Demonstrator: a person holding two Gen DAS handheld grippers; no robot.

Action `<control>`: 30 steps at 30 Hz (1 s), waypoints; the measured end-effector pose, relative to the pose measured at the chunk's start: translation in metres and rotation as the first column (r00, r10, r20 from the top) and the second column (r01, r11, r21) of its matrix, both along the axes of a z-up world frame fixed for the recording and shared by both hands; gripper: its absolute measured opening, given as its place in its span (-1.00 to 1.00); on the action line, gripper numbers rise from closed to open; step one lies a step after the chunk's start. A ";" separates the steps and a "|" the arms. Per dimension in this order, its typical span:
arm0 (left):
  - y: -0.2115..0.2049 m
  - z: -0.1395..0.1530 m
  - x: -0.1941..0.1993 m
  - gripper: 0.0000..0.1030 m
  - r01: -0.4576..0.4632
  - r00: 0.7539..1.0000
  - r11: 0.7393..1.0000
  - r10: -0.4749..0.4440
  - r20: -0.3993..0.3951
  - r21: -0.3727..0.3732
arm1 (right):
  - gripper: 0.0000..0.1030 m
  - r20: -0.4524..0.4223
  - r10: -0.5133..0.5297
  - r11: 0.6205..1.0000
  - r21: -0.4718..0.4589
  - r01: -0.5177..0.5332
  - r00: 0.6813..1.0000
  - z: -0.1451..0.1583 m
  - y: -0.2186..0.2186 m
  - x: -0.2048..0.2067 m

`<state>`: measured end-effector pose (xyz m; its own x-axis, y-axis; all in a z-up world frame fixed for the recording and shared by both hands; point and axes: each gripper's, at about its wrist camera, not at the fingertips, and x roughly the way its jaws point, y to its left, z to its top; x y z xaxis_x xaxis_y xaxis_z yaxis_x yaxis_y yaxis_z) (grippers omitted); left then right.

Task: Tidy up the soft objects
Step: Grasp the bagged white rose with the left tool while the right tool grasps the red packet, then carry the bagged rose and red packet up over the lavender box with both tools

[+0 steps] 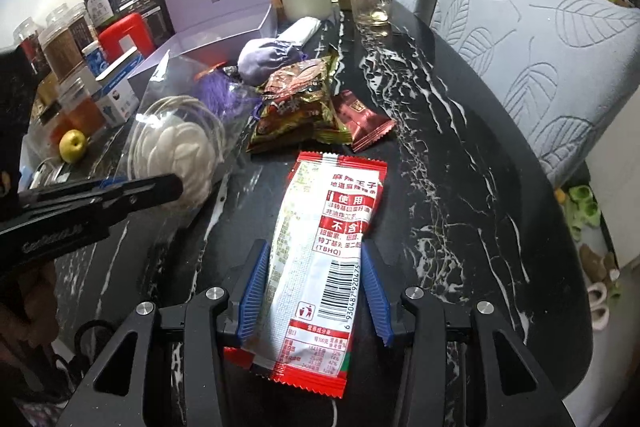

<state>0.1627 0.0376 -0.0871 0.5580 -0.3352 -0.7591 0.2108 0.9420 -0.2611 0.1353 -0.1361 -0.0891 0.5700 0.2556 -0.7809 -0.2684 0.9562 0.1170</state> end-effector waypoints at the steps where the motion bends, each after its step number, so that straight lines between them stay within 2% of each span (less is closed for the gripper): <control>1: 0.000 0.000 0.002 -0.64 -0.002 1.000 1.000 0.002 0.004 -0.002 | -0.12 0.001 0.000 1.000 -0.004 0.000 1.000 0.000 0.000 0.000; 6: -0.001 0.001 0.010 -0.64 -0.004 1.000 1.000 0.004 0.027 -0.009 | -0.12 -0.003 -0.003 1.000 -0.005 0.003 1.000 -0.001 -0.001 0.003; 8: 0.001 0.000 0.011 -0.64 0.008 0.999 0.999 -0.006 0.043 -0.043 | -0.12 -0.005 -0.006 1.000 -0.004 0.006 1.000 -0.001 -0.002 0.005; 10: 0.009 -0.002 0.010 -0.64 0.004 0.997 0.994 0.004 0.072 -0.108 | -0.12 -0.010 -0.007 1.000 -0.004 0.007 1.000 -0.001 -0.002 0.007; 14: 0.016 -0.007 0.015 -0.64 -0.011 0.999 0.989 0.017 0.037 -0.147 | -0.12 -0.013 -0.004 1.000 -0.004 0.004 1.000 -0.002 -0.002 0.011; 30: 0.022 0.009 0.001 -0.72 -0.010 0.997 0.994 0.019 0.076 -0.110 | -0.12 0.018 0.000 1.000 0.015 0.000 1.000 0.010 0.000 0.002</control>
